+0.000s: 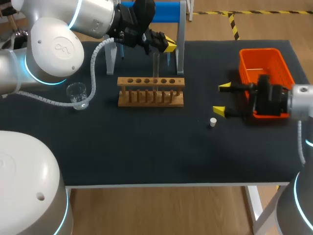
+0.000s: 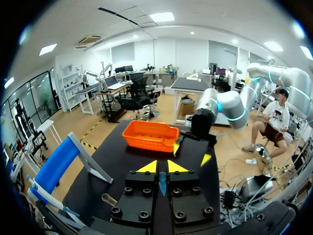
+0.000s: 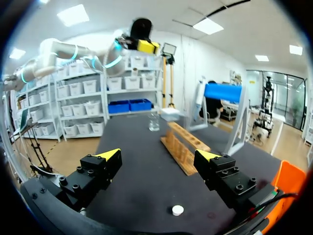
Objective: Invert the test tube, pick up the pipette, mount the tip to pipette, aspirate from beaker and dispense into the tube, eject the tip, return the pipette, and cap with the stopper.
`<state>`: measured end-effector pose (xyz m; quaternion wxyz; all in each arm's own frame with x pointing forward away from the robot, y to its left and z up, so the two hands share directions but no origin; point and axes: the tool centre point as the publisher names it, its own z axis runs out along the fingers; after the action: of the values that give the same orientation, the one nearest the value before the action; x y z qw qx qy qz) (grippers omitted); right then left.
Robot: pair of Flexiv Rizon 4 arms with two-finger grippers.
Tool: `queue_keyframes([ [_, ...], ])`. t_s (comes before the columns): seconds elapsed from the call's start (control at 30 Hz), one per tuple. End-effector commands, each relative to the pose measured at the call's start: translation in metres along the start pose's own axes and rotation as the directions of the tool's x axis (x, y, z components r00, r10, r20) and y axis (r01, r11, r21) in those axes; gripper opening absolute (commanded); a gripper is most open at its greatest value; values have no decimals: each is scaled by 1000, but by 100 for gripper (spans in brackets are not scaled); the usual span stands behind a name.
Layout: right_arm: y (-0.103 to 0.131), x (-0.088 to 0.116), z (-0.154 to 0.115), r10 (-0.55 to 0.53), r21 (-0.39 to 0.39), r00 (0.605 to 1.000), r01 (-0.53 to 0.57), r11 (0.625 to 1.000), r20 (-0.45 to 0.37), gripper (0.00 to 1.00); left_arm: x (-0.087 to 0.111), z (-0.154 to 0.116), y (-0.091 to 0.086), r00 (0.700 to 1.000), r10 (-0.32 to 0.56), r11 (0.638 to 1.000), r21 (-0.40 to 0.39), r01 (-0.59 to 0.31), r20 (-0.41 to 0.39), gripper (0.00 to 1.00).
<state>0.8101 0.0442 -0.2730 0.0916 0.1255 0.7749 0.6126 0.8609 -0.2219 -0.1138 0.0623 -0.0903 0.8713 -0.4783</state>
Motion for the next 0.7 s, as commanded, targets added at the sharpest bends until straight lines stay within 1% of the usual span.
queue_keyframes([
  [0.03,11,11,-47,-12,-35,1000,11,999,-26,100,-1,-2,-1,1000,0,1000,-4,0,-4,0],
  [0.17,22,13,-48,-25,-64,998,21,998,-57,100,-1,-2,-1,1000,0,1000,-4,0,-4,0],
  [0.3,37,9,-43,-31,-100,993,20,995,-111,100,-1,-2,-1,1000,0,1000,-4,0,-4,0],
  [0.5,52,-3,-22,-45,-113,984,25,993,-174,100,-1,-2,-1,1000,0,1000,-4,0,-4,0],
  [0.57,58,-9,-14,-33,-127,977,6,992,-212,100,-1,-2,-1,1000,0,1000,-4,0,-4,0],
  [0.7,69,-18,2,-29,-151,966,-11,988,-258,100,-1,-2,-1,1000,0,1000,-4,0,-4,0],
])
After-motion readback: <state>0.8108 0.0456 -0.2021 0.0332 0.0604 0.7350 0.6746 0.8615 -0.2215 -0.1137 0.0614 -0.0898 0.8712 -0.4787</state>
